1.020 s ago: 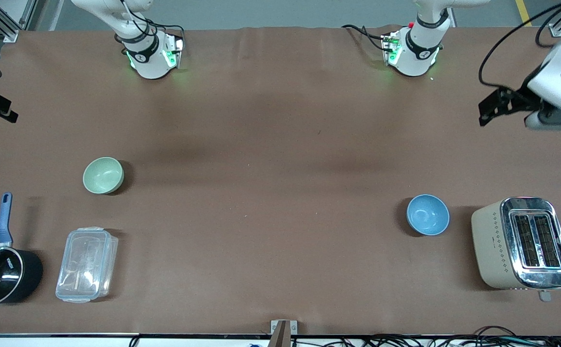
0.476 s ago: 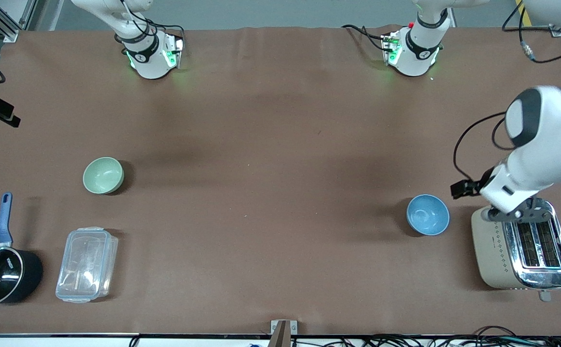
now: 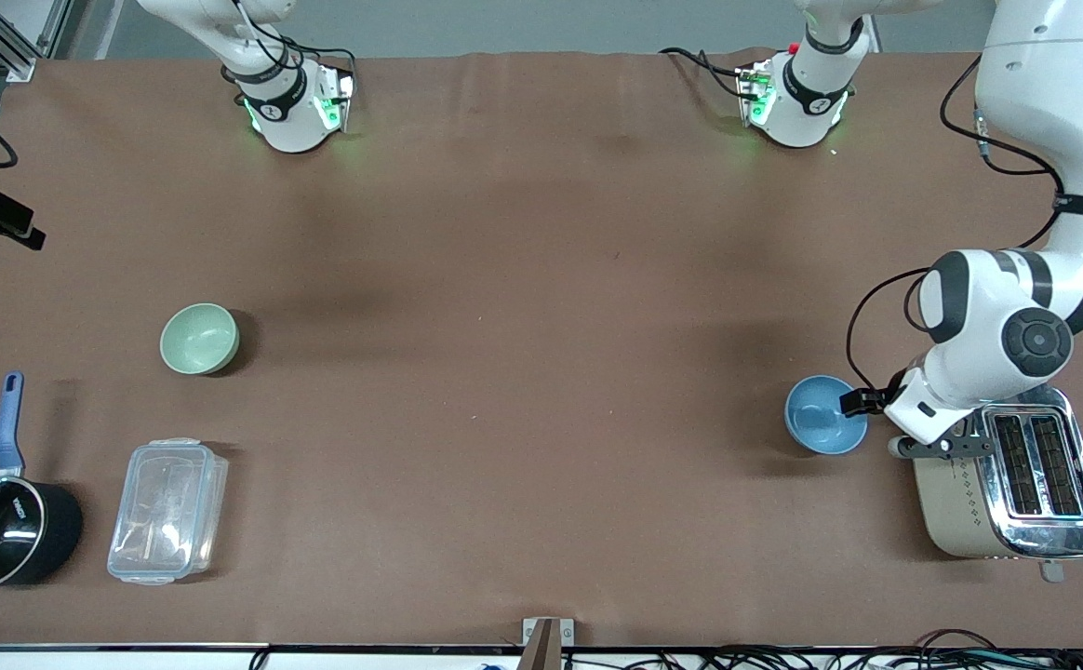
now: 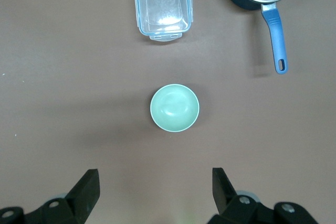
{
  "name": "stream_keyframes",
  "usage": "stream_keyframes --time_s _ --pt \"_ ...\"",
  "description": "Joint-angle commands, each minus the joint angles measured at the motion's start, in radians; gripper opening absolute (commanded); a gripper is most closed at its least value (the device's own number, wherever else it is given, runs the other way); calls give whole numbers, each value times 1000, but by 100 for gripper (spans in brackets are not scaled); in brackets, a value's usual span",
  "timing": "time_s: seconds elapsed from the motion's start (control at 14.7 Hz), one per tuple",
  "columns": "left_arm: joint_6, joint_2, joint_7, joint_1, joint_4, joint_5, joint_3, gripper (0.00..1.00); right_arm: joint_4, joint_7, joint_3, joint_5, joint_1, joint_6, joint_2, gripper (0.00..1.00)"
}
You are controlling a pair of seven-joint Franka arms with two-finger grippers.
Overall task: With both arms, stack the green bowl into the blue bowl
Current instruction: 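Reach the left gripper down to the blue bowl beside the toaster, then slide the blue bowl with the left gripper while the right gripper reaches the green bowl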
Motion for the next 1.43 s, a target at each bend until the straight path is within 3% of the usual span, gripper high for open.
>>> stream_keyframes --time_s 0.0,0.14,0.41,0.68,0.88,1.09,1.36 --pt "44 14 7 0 -32 17 -1 82 -126 -37 -29 -4 -5 78 -38 96" --pt "46 26 5 0 -32 16 -1 67 -178 -46 -62 6 -5 111 -35 96" --pt "69 60 5 2 -27 16 -2 19 -357 -141 -170 136 -5 265 -32 98" --pt "75 65 5 -1 -19 16 -4 2 -525 -205 -189 186 -7 466 -23 99" --pt "63 56 -17 -21 26 2 -39 0 -620 -254 -197 239 -5 629 17 99" --pt "-3 34 -117 -23 83 0 -161 0 -622 -314 -201 276 -13 690 107 99" --pt "-49 37 -399 -56 123 8 -321 0 -622 -360 -229 279 -16 821 238 99"
